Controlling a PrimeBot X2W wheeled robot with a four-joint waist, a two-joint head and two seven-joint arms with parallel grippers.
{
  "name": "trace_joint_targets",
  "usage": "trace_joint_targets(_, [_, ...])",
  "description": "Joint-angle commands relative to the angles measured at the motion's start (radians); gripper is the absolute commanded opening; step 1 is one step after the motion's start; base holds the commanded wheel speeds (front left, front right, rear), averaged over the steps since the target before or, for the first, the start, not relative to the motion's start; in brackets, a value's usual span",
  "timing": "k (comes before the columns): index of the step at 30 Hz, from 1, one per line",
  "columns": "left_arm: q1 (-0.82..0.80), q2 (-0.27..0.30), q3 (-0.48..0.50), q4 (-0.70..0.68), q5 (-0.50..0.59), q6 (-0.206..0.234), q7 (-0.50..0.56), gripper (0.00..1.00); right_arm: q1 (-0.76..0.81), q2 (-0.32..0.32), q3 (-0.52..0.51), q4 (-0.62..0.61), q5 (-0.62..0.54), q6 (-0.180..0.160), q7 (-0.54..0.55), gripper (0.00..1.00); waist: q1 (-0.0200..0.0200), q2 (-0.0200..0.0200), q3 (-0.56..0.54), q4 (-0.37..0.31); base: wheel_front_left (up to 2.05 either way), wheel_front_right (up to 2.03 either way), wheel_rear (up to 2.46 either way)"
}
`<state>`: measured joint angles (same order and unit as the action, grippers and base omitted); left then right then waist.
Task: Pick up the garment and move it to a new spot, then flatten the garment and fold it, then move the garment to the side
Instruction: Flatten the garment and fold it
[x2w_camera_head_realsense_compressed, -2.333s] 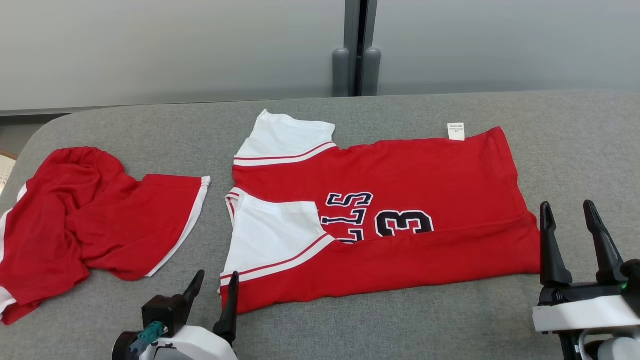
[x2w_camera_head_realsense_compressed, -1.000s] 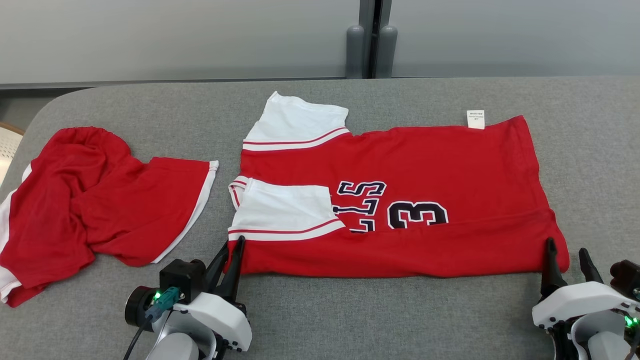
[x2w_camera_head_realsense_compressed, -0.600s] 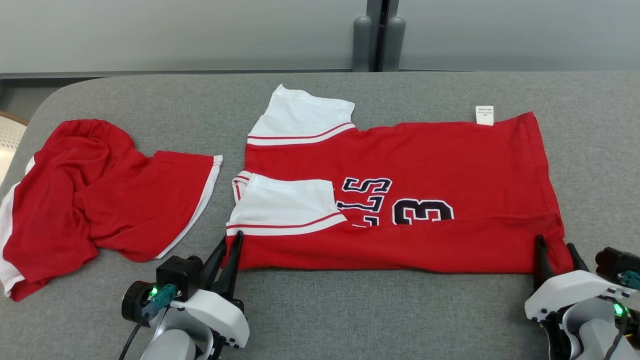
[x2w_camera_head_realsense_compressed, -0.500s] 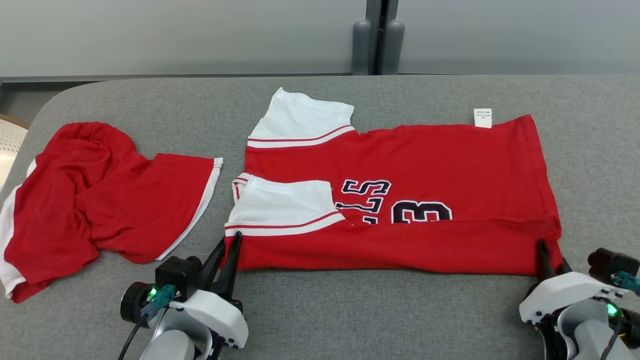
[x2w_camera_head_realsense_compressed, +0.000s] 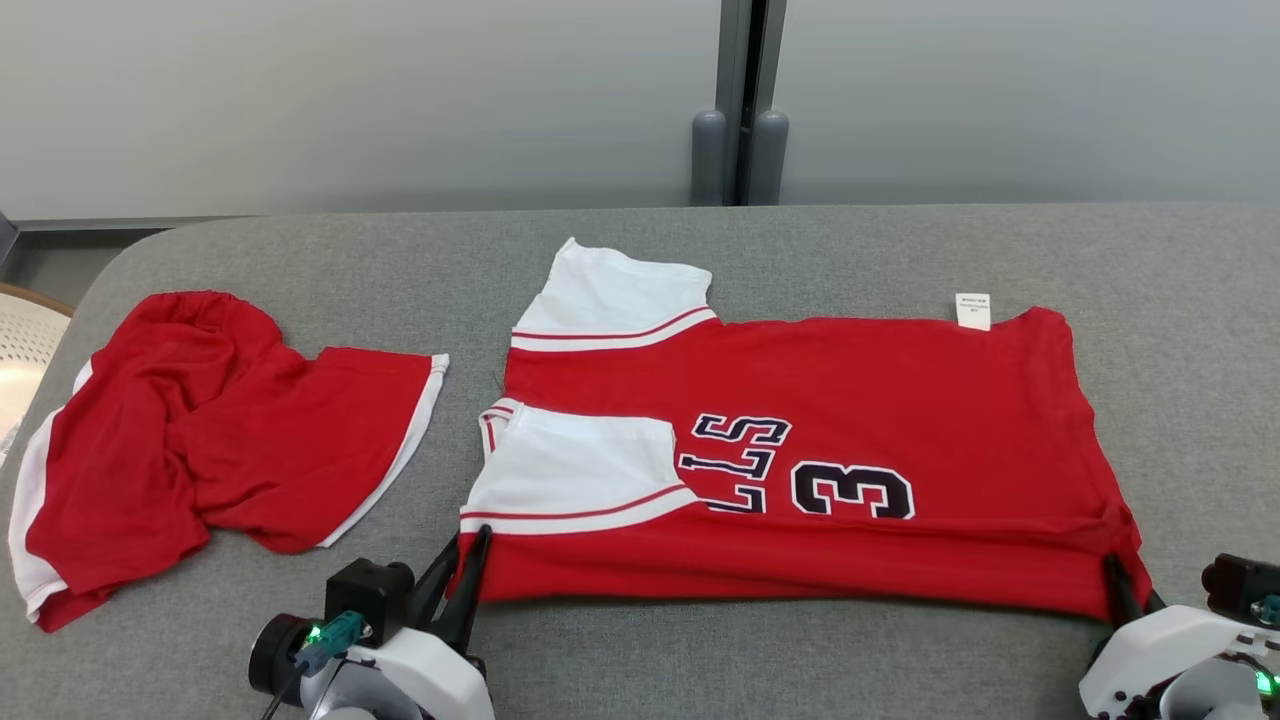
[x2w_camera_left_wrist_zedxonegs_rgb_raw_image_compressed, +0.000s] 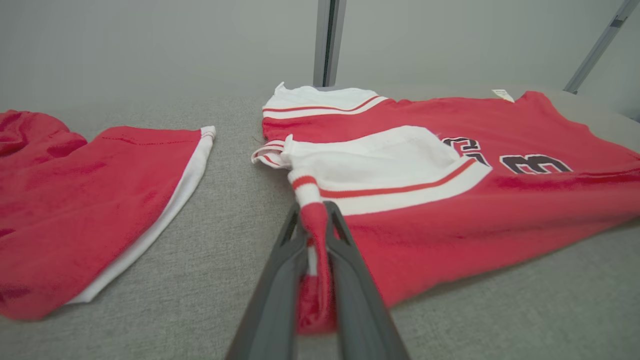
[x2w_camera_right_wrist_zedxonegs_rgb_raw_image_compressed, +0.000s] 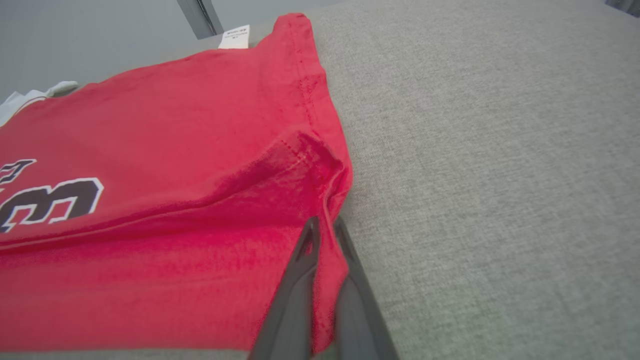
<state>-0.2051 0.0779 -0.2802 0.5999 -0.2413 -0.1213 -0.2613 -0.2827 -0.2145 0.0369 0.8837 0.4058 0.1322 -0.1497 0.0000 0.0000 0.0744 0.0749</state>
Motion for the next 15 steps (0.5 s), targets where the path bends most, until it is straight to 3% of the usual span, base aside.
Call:
trace_joint_targets(1, [0.016, 0.018, -0.001, 0.006, -0.008, 0.001, 0.005, 0.00, 0.019, -0.028, 0.000, -0.017, 0.014, -0.003, 0.020, 0.00, 0.0000, 0.0000, -0.010, -0.002, 0.00, 0.00, 0.00])
trace_joint_targets(8, [0.066, 0.066, -0.061, -0.049, -0.051, -0.006, 0.107, 0.00, 0.114, -0.090, 0.039, -0.187, 0.091, -0.003, 0.200, 0.00, 0.0000, 0.0000, -0.020, -0.011, 0.00, 0.00, 0.00])
trace_joint_targets(15, [0.116, 0.115, -0.099, -0.180, -0.100, -0.008, 0.214, 0.00, 0.221, -0.112, -0.015, -0.398, 0.126, -0.003, 0.350, 0.00, 0.0000, 0.0000, -0.009, -0.008, 0.00, 0.00, 0.00])
